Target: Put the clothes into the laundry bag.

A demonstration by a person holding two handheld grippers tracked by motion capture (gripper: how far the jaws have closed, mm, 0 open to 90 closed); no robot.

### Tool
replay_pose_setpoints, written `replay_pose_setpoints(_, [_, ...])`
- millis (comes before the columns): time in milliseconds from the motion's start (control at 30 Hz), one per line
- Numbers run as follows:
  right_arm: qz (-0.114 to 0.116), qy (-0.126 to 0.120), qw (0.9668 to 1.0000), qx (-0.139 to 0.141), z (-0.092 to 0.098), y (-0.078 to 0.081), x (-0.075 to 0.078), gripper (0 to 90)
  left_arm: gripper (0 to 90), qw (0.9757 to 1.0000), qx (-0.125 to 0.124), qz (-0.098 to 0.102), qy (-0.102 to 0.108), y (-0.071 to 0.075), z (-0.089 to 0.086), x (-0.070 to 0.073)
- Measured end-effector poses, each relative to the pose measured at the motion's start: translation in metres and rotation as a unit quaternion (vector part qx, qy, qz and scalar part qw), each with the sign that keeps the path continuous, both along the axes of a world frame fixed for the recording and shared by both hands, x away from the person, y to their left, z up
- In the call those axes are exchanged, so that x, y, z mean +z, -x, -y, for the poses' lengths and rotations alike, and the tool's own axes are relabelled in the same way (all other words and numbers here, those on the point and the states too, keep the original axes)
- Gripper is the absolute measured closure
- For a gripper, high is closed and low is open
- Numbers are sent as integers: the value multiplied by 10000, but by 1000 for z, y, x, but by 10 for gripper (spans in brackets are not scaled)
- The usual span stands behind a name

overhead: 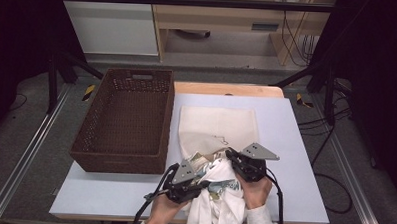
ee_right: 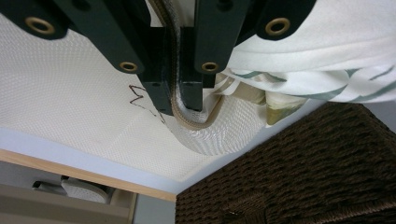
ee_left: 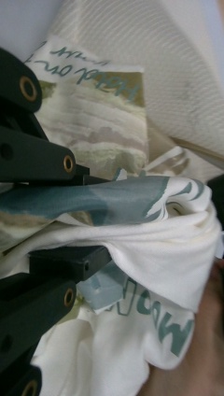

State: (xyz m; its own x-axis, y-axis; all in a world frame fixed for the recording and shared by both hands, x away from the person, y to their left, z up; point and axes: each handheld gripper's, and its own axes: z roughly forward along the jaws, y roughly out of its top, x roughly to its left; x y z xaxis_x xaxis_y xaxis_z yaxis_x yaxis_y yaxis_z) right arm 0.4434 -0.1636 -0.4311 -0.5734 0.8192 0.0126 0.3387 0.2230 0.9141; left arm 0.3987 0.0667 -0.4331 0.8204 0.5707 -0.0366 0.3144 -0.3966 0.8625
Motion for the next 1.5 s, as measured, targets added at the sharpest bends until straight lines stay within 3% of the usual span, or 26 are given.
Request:
replay_pose_setpoints(133, [31,-153,9999,-15,3,1,2,863,711,9998,-60,211,32,-3,10,17])
replay_pose_setpoints(200, [92,-148,9998,-16,2,2,3,864,711,9994,-67,303,-174,-5,19,21])
replay_pose_setpoints(300, [124,-99,9999,-45,2,2,5,864,712,9981,7,388,-474,-10,32,15])
replay_pose_setpoints(433, [180,-72,9998,6,0,5,10,864,711,9969,-4,203,-765,-20,47,-1])
replay_pose_setpoints(533, [171,-108,9998,81,-2,7,11,863,699,9955,16,227,-923,-21,52,-7])
replay_pose_setpoints(600, [180,-74,9998,82,-3,6,9,864,680,9961,16,236,-847,-21,50,-6])
replay_pose_setpoints(667, [158,-89,9998,76,-1,5,7,864,628,9978,-16,230,-627,-18,44,-5])
replay_pose_setpoints(800, [117,-111,9999,23,3,4,5,864,315,9989,5,263,-395,-8,23,10])
replay_pose_setpoints(900, [118,-42,9999,-15,3,4,4,864,266,9987,123,456,-171,0,-1,29])
replay_pose_setpoints(1000, [107,-36,9999,-18,3,4,3,864,257,9980,353,507,-119,-4,-23,38])
replay_pose_setpoints(1033, [106,-34,9999,-14,3,4,3,864,259,9978,425,480,-168,-8,-27,36])
replay_pose_setpoints(1100, [91,-49,9999,-6,3,3,3,864,253,9981,498,162,-327,-21,-28,25])
replay_pose_setpoints(1233, [69,-56,10000,19,2,3,3,863,258,9970,407,-343,-565,-46,-13,-12])
replay_pose_setpoints(1300, [46,-37,10000,40,2,3,2,864,252,9963,295,-781,-186,-58,-14,-23])
replay_pose_setpoints(1367, [17,6,10000,27,1,2,1,863,342,9933,148,-1135,184,-64,-19,-28])
replay_pose_setpoints(1433, [11,-17,10000,48,1,1,1,863,460,9914,50,-1282,264,-64,-22,-29])
replay_pose_setpoints(1467, [11,-20,10000,65,0,1,0,864,548,9916,37,-1261,291,-62,-22,-28])
replay_pose_setpoints(1500, [6,-21,10000,62,-1,1,0,864,637,9939,86,-1074,240,-58,-21,-26])
